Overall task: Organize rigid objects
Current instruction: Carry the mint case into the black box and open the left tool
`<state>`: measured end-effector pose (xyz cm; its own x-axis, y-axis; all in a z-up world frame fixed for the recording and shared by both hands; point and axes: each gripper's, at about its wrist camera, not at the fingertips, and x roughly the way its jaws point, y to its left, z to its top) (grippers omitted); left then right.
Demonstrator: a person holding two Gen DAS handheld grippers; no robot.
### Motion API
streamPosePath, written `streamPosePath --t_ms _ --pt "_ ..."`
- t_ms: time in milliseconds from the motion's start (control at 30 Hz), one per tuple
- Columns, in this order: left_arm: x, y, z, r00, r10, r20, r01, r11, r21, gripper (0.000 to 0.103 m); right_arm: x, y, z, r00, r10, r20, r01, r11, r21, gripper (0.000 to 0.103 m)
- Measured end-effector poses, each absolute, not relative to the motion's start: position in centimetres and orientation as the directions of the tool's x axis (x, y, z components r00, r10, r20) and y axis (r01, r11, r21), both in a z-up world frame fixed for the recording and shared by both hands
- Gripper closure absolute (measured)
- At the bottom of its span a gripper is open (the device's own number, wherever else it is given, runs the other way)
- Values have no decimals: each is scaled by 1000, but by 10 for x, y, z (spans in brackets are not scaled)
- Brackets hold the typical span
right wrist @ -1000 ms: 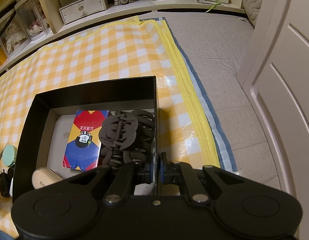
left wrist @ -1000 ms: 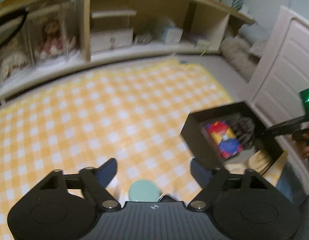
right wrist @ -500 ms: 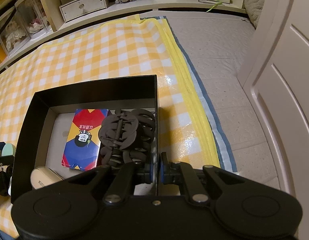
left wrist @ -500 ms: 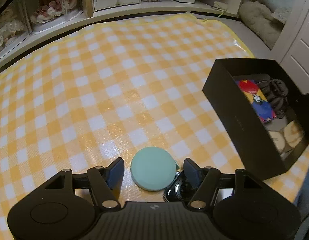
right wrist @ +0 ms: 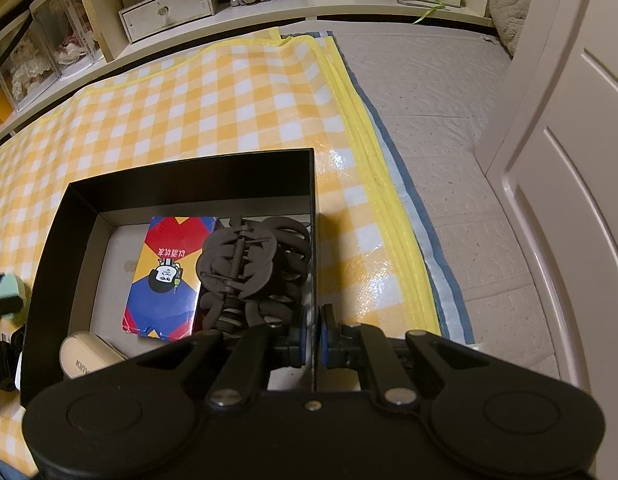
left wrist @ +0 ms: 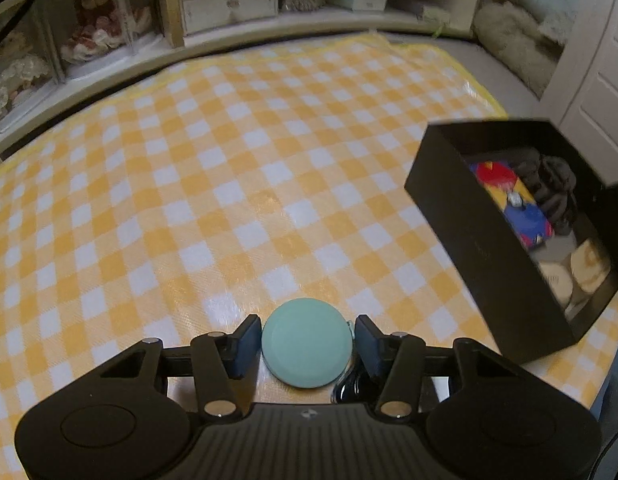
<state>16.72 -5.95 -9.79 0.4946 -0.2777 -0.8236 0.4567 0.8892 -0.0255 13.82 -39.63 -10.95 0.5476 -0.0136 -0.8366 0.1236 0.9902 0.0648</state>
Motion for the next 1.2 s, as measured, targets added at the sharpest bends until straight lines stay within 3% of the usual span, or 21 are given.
streamPosePath --t_ms 233,367,867,967,1000,1067,1200 --pt "169 -70 -57 554 -426 -715 467 870 -156 51 139 -395 -111 547 -13 -837 122 990 64 96" --pt "167 -99 -37 555 -489 -673 545 825 -149 51 139 -394 -111 547 -12 -837 122 990 65 96" --pt "191 -188 -51 522 -505 -687 635 769 -82 51 139 -397 -110 549 -3 -836 123 989 78 95" --pt "193 -191 -52 537 -497 -682 638 768 -58 47 139 -398 -110 550 -2 -835 123 989 78 95" --pt "194 -192 -54 542 -489 -683 636 770 -47 37 139 -397 -110 549 -2 -836 123 989 78 95" --pt "195 -192 -56 558 -470 -684 627 779 -24 27 139 -397 -110 549 -2 -836 123 989 78 95" --pt "195 -187 -58 549 -463 -696 624 781 -28 27 139 -398 -111 548 -4 -836 123 989 76 95"
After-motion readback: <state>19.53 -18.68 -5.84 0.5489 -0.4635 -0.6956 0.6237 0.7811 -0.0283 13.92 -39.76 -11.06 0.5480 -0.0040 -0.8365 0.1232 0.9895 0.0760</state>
